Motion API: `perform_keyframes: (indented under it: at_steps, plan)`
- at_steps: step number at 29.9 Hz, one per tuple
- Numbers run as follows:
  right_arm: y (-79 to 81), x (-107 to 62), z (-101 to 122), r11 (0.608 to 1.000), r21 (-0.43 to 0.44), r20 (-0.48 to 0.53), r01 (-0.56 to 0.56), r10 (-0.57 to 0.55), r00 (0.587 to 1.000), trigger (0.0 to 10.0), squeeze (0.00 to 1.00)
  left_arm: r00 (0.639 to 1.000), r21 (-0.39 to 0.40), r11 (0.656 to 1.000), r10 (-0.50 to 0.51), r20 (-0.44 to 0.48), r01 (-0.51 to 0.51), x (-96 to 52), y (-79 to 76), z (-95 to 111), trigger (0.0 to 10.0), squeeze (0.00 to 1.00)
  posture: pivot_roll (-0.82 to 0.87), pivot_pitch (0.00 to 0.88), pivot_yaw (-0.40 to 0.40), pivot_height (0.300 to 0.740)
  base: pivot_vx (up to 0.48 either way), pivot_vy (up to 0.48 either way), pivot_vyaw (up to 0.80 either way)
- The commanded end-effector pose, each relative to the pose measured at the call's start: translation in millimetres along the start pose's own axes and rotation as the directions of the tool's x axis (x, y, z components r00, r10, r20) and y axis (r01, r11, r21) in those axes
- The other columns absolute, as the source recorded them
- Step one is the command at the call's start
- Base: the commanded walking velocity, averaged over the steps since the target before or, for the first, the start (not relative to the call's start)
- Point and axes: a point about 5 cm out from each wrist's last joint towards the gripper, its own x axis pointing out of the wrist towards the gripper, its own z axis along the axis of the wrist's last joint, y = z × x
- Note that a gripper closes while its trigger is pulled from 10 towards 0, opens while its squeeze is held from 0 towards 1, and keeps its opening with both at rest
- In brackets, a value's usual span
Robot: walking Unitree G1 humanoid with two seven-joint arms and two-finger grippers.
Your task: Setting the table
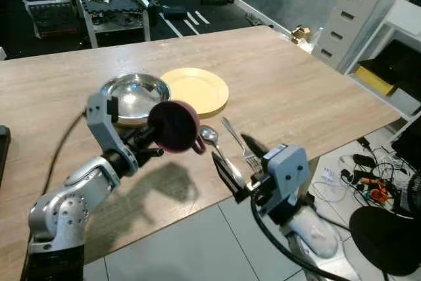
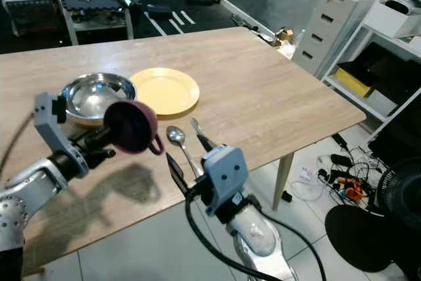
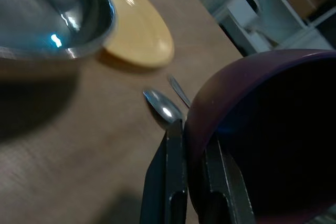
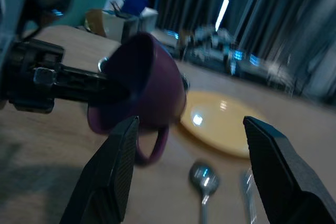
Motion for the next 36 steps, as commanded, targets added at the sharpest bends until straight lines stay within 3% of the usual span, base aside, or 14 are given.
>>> perform_keyframes:
  at_steps: [1,9,13,18,26,27,28,31,32,36]
  plan:
    - [6.4,-0.8,3,0.996,-0.079,0.029,-0.037,0.04,0.999,10.0,0.0,0.998,-0.033,0.998,-0.059,0.012,0.059,-2.4,-12.6,12,10.0,0.0,0.1,0.115,0.031,0.74,0.0,0.0,0.0]
    - [15.9,-7.3,-4,0.98,-0.162,0.023,-0.115,0.12,0.992,10.0,0.0,0.998,-0.047,0.997,-0.056,0.024,0.057,-3.6,-13.3,22,10.0,0.0,0.1,0.103,0.05,0.74,0.0,0.0,0.0]
    - [19.0,-8.0,-6,0.959,-0.247,0.029,-0.141,0.152,0.988,10.0,0.0,0.997,-0.08,0.994,-0.079,-0.026,0.076,-5.4,-17.2,21,10.0,0.0,0.1,0.101,0.062,0.74,0.0,0.0,0.0]
    - [19.1,-3.3,-9,0.933,-0.352,0.052,-0.082,0.107,0.993,10.0,0.0,0.992,-0.122,0.987,-0.11,-0.07,0.101,-0.5,-28.3,10,10.0,0.0,0.11,0.105,0.06,0.74,0.0,0.0,0.0]
    - [12.4,0.1,-11,0.912,-0.409,0.074,0.003,0.03,0.997,10.0,0.0,0.984,-0.153,0.981,-0.14,-0.114,0.122,8.6,-39.2,-2,10.0,0.0,0.1,0.112,0.07,0.74,0.0,0.0,0.0]
    - [11.4,-0.1,-11,0.911,-0.412,0.075,0.011,0.022,0.997,5.2,0.0,0.983,-0.154,0.98,-0.141,-0.118,0.122,8.7,-39.2,-2,10.0,0.0,0.09,0.112,0.073,0.74,0.0,0.0,0.0]
    - [10.7,-0.5,-11,0.91,-0.414,0.075,0.016,0.017,0.997,2.8,0.0,0.982,-0.155,0.98,-0.143,-0.122,0.123,8.6,-39.2,-2,10.0,0.0,0.09,0.113,0.074,0.74,0.0,0.0,0.0]
    - [10.3,-0.8,-11,0.909,-0.416,0.076,0.02,0.013,0.997,2.8,0.0,0.982,-0.156,0.98,-0.143,-0.125,0.123,8.2,-39.3,-1,10.0,0.0,0.09,0.113,0.074,0.74,0.0,0.0,0.0]
    - [9.8,-1.2,-12,0.908,-0.418,0.076,0.025,0.007,0.997,0.0,0.0,0.982,-0.156,0.98,-0.142,-0.127,0.121,7.8,-38.9,-1,10.0,0.0,0.09,0.114,0.077,0.74,0.0,0.0,0.0]
    - [8.6,-2.7,-13,0.907,-0.419,0.077,0.039,-0.007,0.997,0.0,0.0,0.982,-0.157,0.981,-0.135,-0.132,0.114,7.0,-38.2,-1,10.0,0.0,0.09,0.114,0.08,0.74,0.0,0.0,0.0]
